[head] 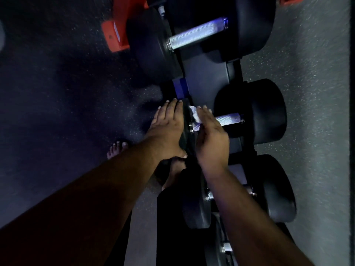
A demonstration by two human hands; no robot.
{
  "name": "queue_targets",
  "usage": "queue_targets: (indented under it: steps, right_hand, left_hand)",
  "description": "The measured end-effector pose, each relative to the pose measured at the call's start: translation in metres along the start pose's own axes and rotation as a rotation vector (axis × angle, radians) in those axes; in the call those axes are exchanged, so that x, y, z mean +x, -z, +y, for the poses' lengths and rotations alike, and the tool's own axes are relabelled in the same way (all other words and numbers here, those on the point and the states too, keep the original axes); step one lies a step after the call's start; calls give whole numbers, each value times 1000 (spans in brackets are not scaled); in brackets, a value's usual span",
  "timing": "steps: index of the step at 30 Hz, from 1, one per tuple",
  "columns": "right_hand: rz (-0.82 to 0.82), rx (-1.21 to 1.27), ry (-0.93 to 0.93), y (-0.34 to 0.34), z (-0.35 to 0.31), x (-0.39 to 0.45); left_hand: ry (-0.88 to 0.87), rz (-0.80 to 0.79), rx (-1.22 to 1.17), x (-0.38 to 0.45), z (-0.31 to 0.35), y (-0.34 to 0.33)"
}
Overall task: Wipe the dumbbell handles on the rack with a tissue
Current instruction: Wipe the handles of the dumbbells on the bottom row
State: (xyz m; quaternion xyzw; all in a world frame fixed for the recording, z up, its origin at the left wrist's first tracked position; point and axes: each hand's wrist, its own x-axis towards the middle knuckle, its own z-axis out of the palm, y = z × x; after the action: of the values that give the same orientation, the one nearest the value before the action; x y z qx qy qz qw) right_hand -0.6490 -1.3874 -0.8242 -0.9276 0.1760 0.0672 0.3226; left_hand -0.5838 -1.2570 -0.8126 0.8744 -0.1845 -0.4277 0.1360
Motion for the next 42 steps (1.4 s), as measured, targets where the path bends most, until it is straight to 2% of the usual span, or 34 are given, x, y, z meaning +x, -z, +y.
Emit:
queue_targets:
  steps: [3,6,12,14,18,22,25,30,38,40,42]
  right_hand:
    - [-222,-351,256,-11,21,16]
    - [-353,-607,432,-7,36,12]
    - [-303,-844,418,15,47,14]
    - [-310,-844,361,9,38,30]
    - [-430,-840,330,7,31,45]
    - [-313,-858,380,21,47,15]
    - [-277,-906,358,26,42,23]
    - [-432,-909,218,12,29,60]
    - [-300,-865,240,29,58,11]
    - [-328,-855,266,18,46,25]
    - [-437,-799,327,11,35,38]
  left_hand:
    - [-7,-8,9,0,0,0]
    - [-8,-14,24,0,0,0]
    - [0,-7,21,0,0,0]
    - [-5,-10,21,0,0,0]
    - [1,-7,5,-1,1,1]
    - [1,-2,13,-1,0,-1]
    - [1,1,17,-1,1,0]
    - [-2,-10,12,-1,1,0]
    - [-3,-7,19,-2,1,1]
    - [-6,-10,20,-1,1,1]
    - [-3,-13,22,-2,2,1]
